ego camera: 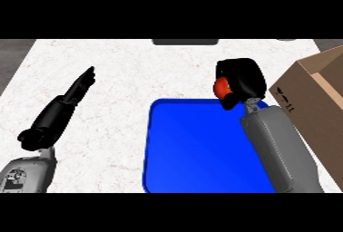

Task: Pick the tomato from the tray and place it in the cardboard box

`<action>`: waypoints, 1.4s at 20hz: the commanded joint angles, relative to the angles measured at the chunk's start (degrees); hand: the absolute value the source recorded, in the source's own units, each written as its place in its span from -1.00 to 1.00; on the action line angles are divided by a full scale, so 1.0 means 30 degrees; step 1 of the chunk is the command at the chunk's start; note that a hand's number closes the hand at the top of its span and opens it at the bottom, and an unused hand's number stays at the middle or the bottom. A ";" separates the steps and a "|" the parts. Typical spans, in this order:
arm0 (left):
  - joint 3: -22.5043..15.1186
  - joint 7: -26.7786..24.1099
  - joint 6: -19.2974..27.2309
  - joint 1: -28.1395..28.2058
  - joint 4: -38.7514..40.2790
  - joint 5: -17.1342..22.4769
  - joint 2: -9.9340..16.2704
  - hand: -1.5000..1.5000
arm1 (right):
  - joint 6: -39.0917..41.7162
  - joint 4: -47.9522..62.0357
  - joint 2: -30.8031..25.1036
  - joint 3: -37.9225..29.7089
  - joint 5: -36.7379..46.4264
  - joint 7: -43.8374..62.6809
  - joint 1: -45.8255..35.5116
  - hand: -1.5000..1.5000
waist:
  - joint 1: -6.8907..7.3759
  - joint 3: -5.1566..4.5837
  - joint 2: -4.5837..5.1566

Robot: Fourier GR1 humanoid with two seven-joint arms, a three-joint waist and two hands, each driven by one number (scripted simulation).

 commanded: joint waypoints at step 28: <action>0.0308 -0.0347 -0.0049 -0.1022 0.0952 -0.0353 -0.0264 0.00 | 0.4263 0.2090 -0.8628 -1.0822 -0.3822 0.2965 -0.0831 1.00 | 0.0087 0.0007 0.0126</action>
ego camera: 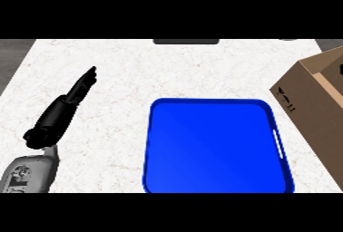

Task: Pick the tomato from the tray and place it in the cardboard box

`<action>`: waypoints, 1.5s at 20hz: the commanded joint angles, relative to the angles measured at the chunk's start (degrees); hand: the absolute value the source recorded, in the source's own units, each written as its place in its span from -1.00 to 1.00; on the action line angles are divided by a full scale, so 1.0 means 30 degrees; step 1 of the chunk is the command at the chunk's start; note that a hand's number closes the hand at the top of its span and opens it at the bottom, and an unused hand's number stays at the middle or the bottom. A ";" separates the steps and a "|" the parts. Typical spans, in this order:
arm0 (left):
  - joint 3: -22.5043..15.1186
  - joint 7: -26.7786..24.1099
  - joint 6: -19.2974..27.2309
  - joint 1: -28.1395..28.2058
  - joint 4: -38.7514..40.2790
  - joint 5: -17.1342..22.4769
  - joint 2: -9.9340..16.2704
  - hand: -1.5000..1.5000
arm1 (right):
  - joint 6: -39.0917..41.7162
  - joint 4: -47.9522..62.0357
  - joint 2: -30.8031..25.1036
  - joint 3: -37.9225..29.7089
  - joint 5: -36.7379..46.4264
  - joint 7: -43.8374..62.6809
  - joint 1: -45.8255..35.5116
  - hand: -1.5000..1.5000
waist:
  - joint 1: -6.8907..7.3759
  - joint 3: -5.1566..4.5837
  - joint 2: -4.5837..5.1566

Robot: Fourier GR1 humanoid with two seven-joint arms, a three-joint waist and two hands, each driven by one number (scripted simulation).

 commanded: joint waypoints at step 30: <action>0.0412 -0.0821 -0.0150 -0.0192 0.1018 -0.0119 -0.0050 0.00 | 0.0091 0.9082 -0.2707 -1.1945 -1.2926 -0.8361 -0.1127 -1.00 | -0.0196 0.0009 0.0031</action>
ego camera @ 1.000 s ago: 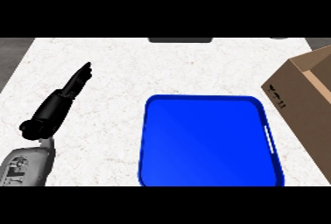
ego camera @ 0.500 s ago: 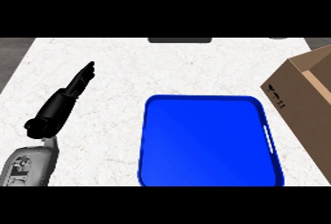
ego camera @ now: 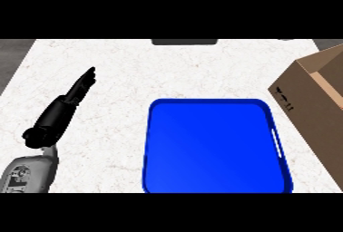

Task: Pick the tomato from the tray and place it in the cardboard box

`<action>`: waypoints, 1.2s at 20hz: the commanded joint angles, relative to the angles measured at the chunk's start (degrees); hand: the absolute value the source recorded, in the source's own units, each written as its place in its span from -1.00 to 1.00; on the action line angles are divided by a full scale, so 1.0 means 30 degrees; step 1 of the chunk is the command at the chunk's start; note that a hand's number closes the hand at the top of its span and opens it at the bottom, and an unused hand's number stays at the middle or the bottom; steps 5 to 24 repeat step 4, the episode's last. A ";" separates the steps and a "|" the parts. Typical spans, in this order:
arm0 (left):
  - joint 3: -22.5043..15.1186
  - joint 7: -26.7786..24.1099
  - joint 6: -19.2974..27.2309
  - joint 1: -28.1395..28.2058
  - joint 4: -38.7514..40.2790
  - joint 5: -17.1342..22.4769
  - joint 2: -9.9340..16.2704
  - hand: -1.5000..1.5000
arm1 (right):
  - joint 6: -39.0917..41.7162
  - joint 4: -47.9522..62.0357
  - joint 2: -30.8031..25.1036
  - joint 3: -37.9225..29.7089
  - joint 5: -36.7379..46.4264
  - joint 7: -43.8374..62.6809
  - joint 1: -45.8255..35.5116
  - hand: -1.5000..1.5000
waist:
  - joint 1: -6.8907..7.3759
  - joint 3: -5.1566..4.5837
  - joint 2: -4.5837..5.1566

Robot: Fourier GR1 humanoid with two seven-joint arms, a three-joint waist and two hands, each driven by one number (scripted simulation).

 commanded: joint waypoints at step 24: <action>0.0418 -0.0110 -0.0276 -0.0373 0.0078 0.0222 0.0314 0.00 | -0.0799 0.1529 -0.1719 -0.2779 -0.2722 -0.0810 0.1463 -1.00 | 0.0069 -0.0029 0.0070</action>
